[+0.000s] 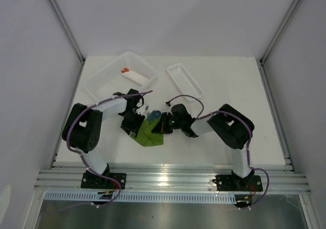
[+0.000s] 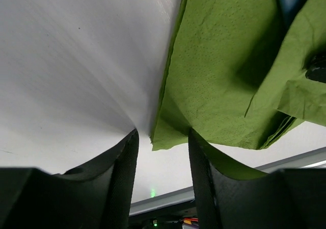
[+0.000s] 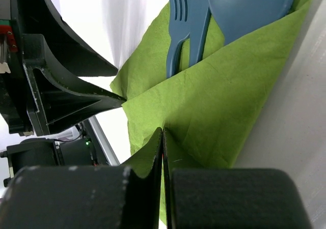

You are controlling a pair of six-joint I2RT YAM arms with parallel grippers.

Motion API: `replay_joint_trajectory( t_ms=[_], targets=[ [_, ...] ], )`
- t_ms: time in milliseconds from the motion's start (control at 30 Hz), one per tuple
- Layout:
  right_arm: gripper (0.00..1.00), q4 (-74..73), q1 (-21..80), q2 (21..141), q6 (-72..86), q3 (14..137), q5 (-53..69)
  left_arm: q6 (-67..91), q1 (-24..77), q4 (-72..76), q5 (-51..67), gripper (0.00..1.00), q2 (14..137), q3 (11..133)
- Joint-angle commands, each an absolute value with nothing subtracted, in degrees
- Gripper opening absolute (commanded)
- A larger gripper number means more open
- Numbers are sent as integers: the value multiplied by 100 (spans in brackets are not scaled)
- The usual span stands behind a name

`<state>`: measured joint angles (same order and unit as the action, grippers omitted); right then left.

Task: Place the utensils on the paper napkin and roll it up

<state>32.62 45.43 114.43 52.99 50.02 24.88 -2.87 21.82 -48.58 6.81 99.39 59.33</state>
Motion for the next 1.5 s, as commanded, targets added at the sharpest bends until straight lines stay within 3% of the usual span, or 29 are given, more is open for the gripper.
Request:
replay_joint_trajectory(
  t_ms=[0, 300, 400, 533, 967, 1467],
  targets=[
    [0, 2988, 4562, 11452, 5247, 4781, 2074, -114, 2153, -4843, 914, 47, 10028, 5959],
    [0, 3041, 4562, 11435, 5300, 4702, 2022, -132, 2153, -5036, 1230, 40, 10204, 6240],
    [0, 3050, 4562, 11443, 5300, 4702, 2004, -123, 2153, -5019, 1327, 29, 10204, 6232],
    [0, 3059, 4562, 11452, 5309, 4720, 2030, -141, 2153, -5036, 1467, 1, 10222, 6319],
    [0, 2945, 4491, 11277, 5212, 4764, 2039, -527, 2337, -5730, 3084, 0, 9914, 7374],
    [0, 2725, 4456, 11092, 5150, 4913, 2013, -510, 2935, -5713, 3463, 1, 10564, 8235]
  ],
)
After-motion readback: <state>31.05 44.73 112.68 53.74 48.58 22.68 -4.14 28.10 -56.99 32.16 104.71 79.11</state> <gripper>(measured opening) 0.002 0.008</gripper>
